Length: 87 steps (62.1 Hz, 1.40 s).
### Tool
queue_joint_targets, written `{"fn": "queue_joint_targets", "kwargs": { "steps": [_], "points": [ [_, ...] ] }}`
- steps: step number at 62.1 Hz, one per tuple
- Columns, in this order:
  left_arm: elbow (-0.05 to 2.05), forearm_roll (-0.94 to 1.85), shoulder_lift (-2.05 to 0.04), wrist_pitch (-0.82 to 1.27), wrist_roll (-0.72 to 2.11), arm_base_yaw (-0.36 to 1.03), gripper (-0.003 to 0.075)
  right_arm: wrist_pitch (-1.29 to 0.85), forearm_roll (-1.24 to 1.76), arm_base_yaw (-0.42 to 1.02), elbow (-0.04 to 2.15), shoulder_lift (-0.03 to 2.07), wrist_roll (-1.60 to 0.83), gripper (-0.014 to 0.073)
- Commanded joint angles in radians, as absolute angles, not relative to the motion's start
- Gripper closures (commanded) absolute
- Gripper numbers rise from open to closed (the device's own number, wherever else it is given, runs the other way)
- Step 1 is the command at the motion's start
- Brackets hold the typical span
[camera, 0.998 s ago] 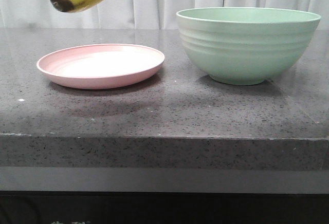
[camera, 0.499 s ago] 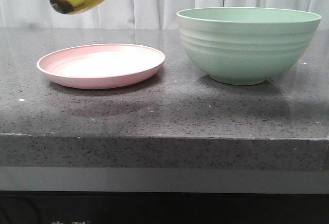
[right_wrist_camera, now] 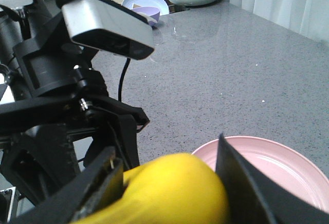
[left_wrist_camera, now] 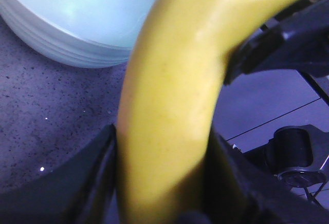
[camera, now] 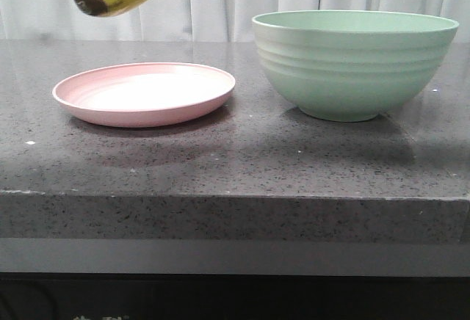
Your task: Transfer banana from pink plate to green bowl
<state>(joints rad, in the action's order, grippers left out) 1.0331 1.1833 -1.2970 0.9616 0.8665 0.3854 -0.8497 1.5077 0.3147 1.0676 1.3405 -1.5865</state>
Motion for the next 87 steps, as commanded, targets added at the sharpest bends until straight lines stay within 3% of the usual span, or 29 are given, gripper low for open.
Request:
{"fn": "queue_joint_targets", "kwargs": {
  "steps": [1, 9, 17, 27, 40, 62, 87],
  "points": [
    [1.061, 1.257, -1.271, 0.959, 0.874, 0.387, 0.054, -0.886, 1.576, 0.313, 1.101, 1.312, -1.59, 0.0311],
    [1.061, 1.257, -1.271, 0.949, 0.878, 0.387, 0.0487, -0.891, 1.576, 0.313, 1.101, 1.312, -1.59, 0.0369],
    [1.061, 1.257, -1.271, 0.949, 0.878, 0.387, 0.0337, -0.894, 1.576, 0.313, 1.101, 1.312, -1.59, 0.0445],
    [1.066, 1.251, -1.271, 0.949, 0.878, 0.384, 0.0172, -0.89, 1.562, 0.313, 1.101, 1.31, -1.586, 0.0452],
    [1.172, 1.055, -1.24, 0.978, 0.768, 0.352, 0.0171, -0.81, 1.41, 0.281, 1.11, 1.277, -1.451, 0.0452],
    [1.241, 0.916, -1.156, 0.982, 0.711, 0.324, 0.0171, -0.81, 1.004, 0.02, 1.297, 1.298, -0.829, 0.0452],
    [1.241, 0.916, -1.156, 0.982, 0.711, 0.324, 0.0171, -0.733, 0.999, -0.06, 1.403, 1.473, -0.808, 0.0452]
  ]
}}
